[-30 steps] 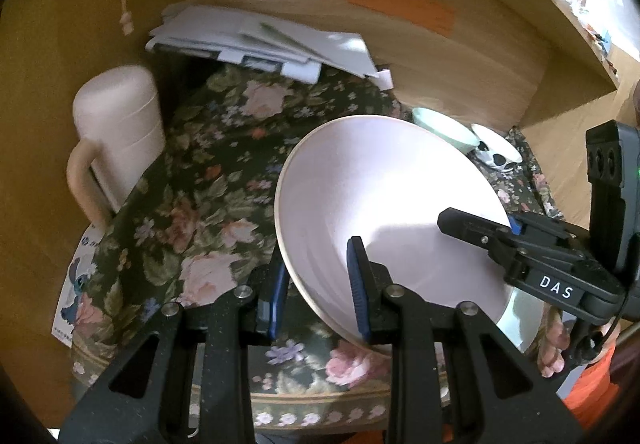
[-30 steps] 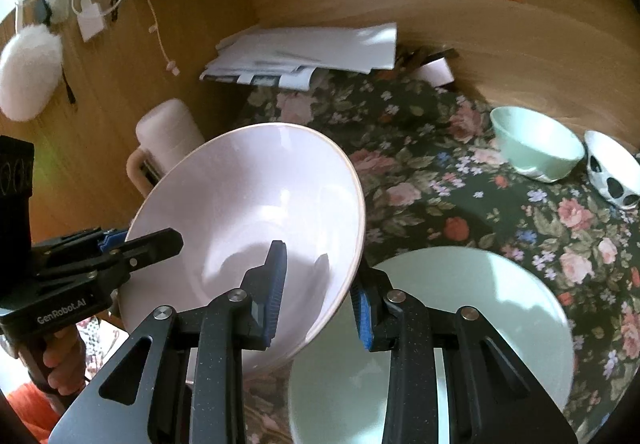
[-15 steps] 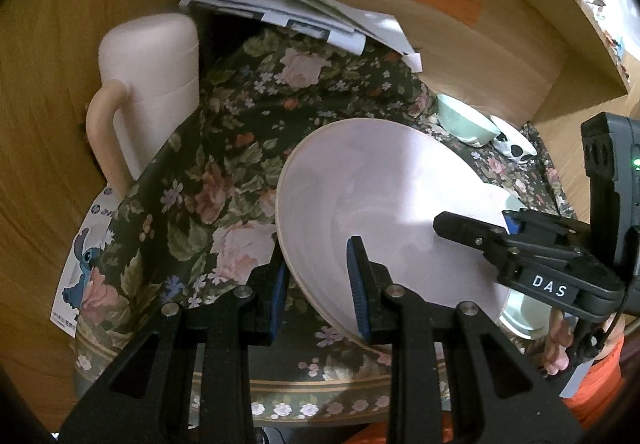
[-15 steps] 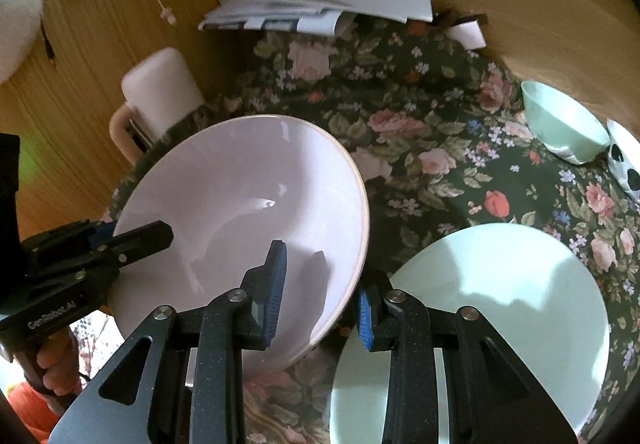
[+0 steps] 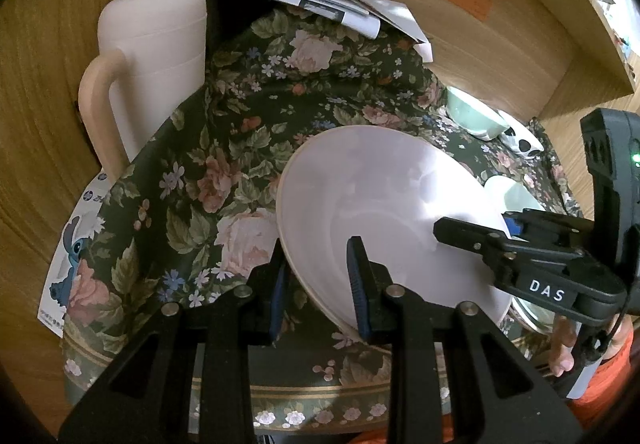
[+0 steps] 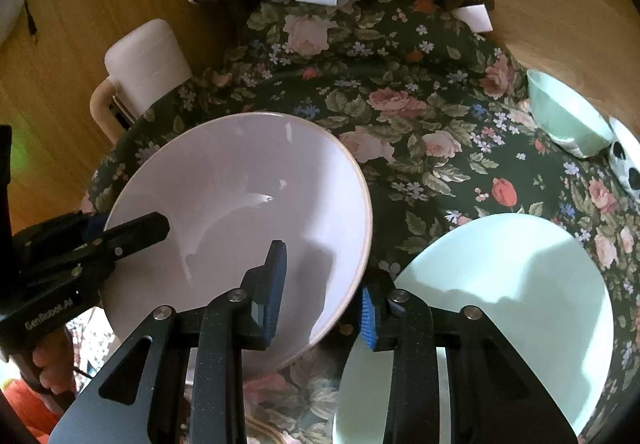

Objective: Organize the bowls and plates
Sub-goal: 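Lower the pale pink bowl onto the cloth beside the plate stack and release, then move the left gripper to the mint green bowl and grasp its rim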

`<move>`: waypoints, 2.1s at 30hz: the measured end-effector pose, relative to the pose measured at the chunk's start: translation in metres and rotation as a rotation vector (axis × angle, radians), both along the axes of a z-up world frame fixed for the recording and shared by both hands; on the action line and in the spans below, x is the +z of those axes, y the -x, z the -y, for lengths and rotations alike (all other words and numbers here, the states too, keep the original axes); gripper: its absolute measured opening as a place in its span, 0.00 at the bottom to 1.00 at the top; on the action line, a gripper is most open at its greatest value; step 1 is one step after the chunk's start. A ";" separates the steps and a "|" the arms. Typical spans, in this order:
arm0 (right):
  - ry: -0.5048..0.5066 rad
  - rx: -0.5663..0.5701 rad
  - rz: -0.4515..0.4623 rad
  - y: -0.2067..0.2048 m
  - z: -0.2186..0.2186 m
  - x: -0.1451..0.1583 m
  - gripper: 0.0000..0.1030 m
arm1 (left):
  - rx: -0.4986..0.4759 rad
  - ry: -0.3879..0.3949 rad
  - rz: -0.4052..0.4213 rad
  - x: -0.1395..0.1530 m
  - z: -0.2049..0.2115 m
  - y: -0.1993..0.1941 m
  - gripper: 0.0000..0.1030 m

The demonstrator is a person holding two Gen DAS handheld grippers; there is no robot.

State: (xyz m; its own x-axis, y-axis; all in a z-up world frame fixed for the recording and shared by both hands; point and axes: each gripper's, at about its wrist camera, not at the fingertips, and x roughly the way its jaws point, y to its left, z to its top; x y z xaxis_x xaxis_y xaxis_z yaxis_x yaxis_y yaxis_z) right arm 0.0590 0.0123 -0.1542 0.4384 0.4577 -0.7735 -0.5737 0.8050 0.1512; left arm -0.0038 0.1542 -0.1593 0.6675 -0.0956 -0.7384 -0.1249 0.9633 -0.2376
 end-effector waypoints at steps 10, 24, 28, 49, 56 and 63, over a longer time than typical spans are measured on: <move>-0.043 0.002 0.112 0.010 0.022 0.026 0.48 | 0.044 -0.063 0.075 0.022 -0.001 0.002 0.34; -0.102 -0.109 0.349 0.013 0.091 0.085 0.71 | -0.015 -0.084 0.255 0.089 0.044 0.005 0.69; -0.119 -0.150 0.381 0.005 0.113 0.094 0.83 | -0.028 -0.090 0.298 0.101 0.059 -0.004 0.83; -0.089 -0.320 0.362 -0.091 0.196 0.082 0.95 | -0.027 -0.146 0.234 0.102 0.120 -0.113 0.93; -0.046 -0.348 0.300 -0.134 0.202 0.059 0.95 | -0.068 -0.171 0.170 0.089 0.136 -0.150 0.93; -0.013 -0.373 0.213 -0.182 0.205 0.028 0.87 | -0.069 -0.208 0.094 0.070 0.148 -0.182 0.93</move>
